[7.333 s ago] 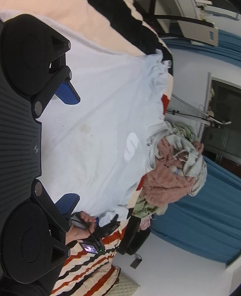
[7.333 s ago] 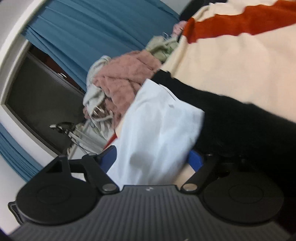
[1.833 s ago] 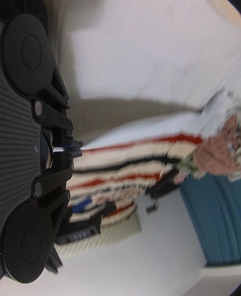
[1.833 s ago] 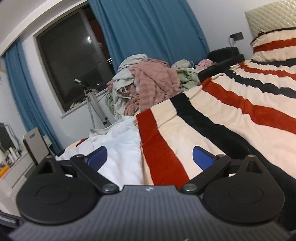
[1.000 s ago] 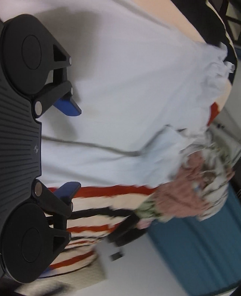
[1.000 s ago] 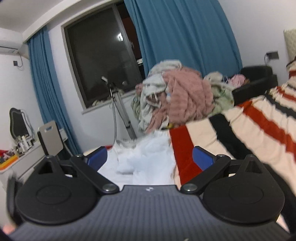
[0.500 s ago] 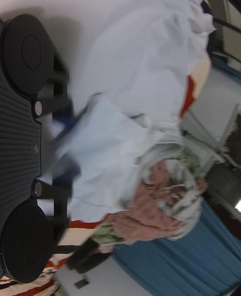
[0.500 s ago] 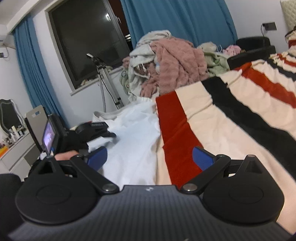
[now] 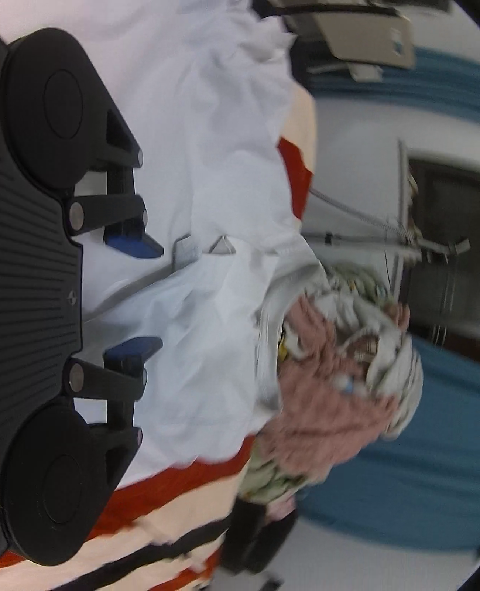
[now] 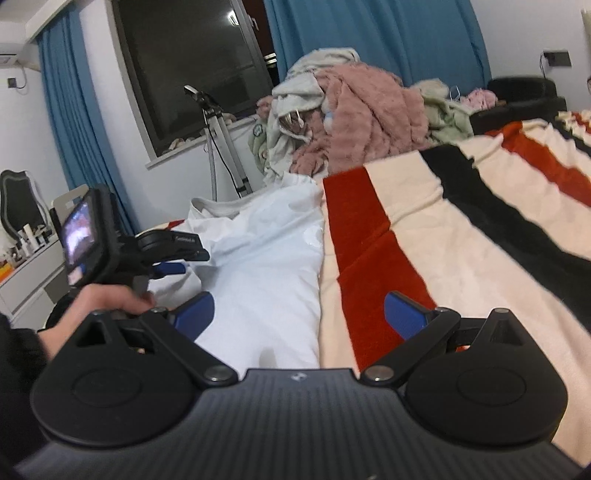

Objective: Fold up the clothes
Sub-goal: 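Release the folded side and raise both grippers above the T-shirt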

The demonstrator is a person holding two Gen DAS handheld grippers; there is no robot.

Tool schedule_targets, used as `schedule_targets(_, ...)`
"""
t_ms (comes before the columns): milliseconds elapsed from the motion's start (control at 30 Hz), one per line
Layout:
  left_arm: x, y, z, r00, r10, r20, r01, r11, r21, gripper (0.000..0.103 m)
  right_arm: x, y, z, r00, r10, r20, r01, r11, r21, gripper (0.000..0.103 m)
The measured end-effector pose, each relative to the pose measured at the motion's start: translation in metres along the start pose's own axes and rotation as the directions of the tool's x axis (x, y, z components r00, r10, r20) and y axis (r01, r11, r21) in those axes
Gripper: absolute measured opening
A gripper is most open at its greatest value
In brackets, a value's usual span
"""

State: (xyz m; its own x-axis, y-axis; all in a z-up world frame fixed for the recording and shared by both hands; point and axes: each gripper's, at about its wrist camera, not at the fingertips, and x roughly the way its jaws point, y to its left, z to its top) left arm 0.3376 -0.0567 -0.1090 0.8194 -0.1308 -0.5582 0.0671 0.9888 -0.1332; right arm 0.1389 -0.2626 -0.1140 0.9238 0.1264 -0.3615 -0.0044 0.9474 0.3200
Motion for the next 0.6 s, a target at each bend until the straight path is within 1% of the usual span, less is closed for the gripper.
schedule_targets(67, -0.039, -0.003, -0.006, 1.0, -0.028, 0.003, 0.027, 0.999, 0.026, 0.057, -0.004, 0.003, 0.001, 1.0, 0.002, 0.009, -0.002, 1.0, -0.015, 0.1)
schedule_targets(133, -0.068, -0.003, -0.01, 0.999, -0.042, 0.011, 0.042, 0.998, 0.042, 0.072, -0.011, 0.006, 0.002, 1.0, 0.009, 0.019, -0.008, 1.0, -0.029, 0.1)
schedule_targets(167, -0.085, -0.004, -0.015, 0.999, -0.041, 0.011, 0.041, 0.997, 0.063, 0.074, -0.019, 0.008, 0.003, 0.999, 0.019, 0.027, -0.018, 0.999, -0.035, 0.1)
schedule_targets(267, -0.134, -0.011, -0.034, 1.0, -0.021, 0.014, 0.018, 0.989, 0.149, 0.075, -0.043, 0.015, 0.005, 0.997, 0.048, 0.064, -0.043, 0.997, -0.07, 0.1)
schedule_targets(333, -0.168, -0.012, -0.048, 0.999, -0.008, 0.04, 0.0, 0.983, 0.186, 0.077, -0.057, 0.02, 0.005, 0.994, 0.061, 0.093, -0.053, 0.995, -0.088, 0.1)
schedule_targets(400, -0.197, -0.011, -0.06, 0.997, -0.003, 0.076, -0.012, 0.982, 0.188, 0.08, -0.065, 0.026, 0.005, 0.991, 0.083, 0.105, -0.073, 0.993, -0.092, 0.1)
schedule_targets(500, -0.233, -0.008, -0.074, 0.995, -0.032, 0.093, 0.017, 0.987, 0.157, 0.083, -0.073, 0.035, 0.004, 0.988, 0.105, 0.113, -0.093, 0.99, -0.107, 0.1)
schedule_targets(567, -0.254, -0.004, -0.085, 0.993, -0.049, 0.106, 0.033, 0.989, 0.142, 0.087, -0.079, 0.04, 0.002, 0.986, 0.114, 0.118, -0.1, 0.987, -0.123, 0.1)
schedule_targets(600, -0.263, -0.002, -0.091, 0.993, -0.052, 0.11, 0.036, 0.989, 0.141, 0.092, -0.081, 0.042, 0.001, 0.987, 0.114, 0.118, -0.098, 0.987, -0.128, 0.1)
